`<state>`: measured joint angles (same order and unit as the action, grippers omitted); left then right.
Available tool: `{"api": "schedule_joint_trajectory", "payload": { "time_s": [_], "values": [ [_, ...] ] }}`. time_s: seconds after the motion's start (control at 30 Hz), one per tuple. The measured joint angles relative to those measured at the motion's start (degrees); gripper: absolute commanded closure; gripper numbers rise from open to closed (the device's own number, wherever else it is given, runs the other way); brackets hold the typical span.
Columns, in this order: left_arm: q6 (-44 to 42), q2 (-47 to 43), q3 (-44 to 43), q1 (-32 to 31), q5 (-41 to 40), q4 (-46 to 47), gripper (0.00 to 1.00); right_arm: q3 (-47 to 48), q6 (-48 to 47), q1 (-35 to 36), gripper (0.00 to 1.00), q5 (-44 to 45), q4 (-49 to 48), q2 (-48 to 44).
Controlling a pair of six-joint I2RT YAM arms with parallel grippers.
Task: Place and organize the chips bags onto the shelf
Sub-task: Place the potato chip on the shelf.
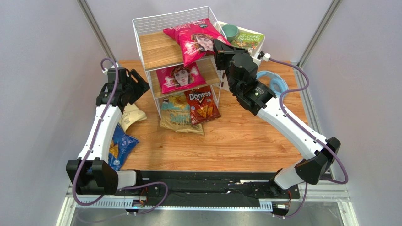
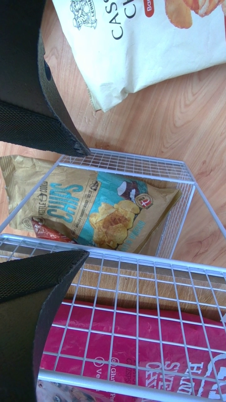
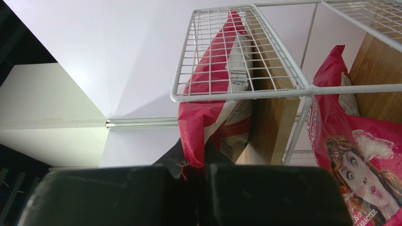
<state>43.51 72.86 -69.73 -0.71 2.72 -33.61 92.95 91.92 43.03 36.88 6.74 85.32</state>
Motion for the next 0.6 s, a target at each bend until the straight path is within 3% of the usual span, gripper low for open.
{"api": "schedule_joint_trajectory", "payload": {
  "time_s": [0.6],
  "values": [
    [0.00,-0.13,0.96,0.11,0.74,1.66,0.24,-2.03,3.23,0.59,1.00,10.10,-7.28,2.80]
  ]
}}
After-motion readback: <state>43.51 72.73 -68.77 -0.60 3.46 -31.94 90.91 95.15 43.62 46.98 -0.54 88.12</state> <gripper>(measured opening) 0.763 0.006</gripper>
